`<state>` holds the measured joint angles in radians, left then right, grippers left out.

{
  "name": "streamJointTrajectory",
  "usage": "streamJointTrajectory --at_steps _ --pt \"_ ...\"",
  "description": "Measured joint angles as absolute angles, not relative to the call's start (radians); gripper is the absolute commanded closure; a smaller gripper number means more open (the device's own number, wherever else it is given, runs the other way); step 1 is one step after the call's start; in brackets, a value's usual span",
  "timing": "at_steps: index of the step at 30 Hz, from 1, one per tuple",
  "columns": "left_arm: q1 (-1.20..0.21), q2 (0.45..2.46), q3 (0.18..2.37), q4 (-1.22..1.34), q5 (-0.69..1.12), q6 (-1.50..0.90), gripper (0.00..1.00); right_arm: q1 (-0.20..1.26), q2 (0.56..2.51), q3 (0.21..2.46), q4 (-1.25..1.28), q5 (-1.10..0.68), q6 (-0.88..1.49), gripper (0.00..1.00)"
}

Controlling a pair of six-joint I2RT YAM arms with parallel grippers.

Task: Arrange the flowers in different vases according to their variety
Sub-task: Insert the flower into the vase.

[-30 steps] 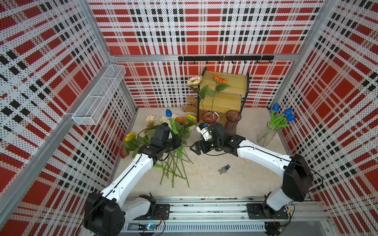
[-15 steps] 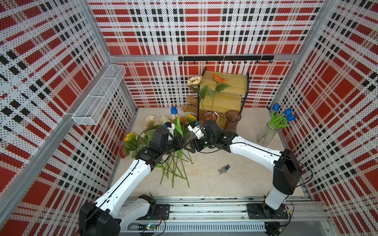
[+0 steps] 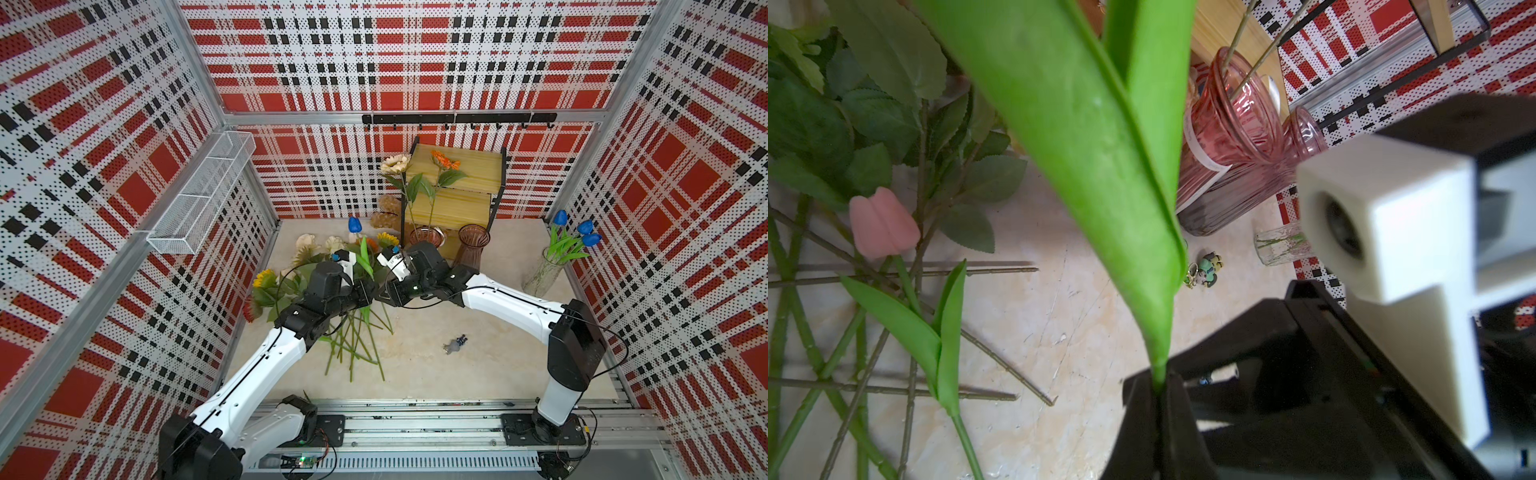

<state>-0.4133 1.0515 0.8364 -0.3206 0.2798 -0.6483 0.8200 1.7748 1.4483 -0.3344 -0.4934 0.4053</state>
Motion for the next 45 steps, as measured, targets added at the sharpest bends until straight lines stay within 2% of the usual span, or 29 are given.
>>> streamJointTrajectory --at_steps 1,3,9,13,18,25,29,34,39,45 --pt "-0.413 1.05 0.835 -0.321 0.276 -0.654 0.53 0.82 1.775 1.448 -0.337 -0.495 0.41 1.0" --pt "-0.412 1.044 0.834 -0.318 0.267 -0.658 0.47 0.821 1.775 1.448 -0.345 -0.494 0.413 1.0" --pt "-0.373 1.007 0.828 -0.342 0.25 -0.665 0.43 0.822 1.774 1.468 -0.36 -0.455 0.411 1.0" --pt "-0.308 0.976 0.828 -0.414 0.222 -0.662 0.41 0.822 1.755 1.507 -0.404 -0.355 0.393 1.0" --pt "-0.152 0.956 0.826 -0.557 0.198 -0.636 0.39 0.822 1.618 1.51 -0.452 -0.112 0.338 1.0" --pt "0.06 0.997 0.681 -0.682 0.255 -0.597 0.4 0.796 1.28 1.434 -0.411 0.298 0.196 1.0" --pt "0.073 1.013 0.644 -0.717 0.288 -0.596 0.41 0.649 1.118 1.313 -0.339 0.447 0.113 1.0" --pt "0.075 1.012 0.644 -0.713 0.307 -0.593 0.41 0.377 1.039 1.179 -0.259 0.496 0.051 1.0" --pt "0.078 1.007 0.636 -0.709 0.315 -0.593 0.41 0.126 1.047 1.122 -0.178 0.418 0.045 1.0" --pt "0.088 1.001 0.631 -0.707 0.324 -0.589 0.41 -0.098 1.201 1.169 -0.144 0.245 0.061 1.0"
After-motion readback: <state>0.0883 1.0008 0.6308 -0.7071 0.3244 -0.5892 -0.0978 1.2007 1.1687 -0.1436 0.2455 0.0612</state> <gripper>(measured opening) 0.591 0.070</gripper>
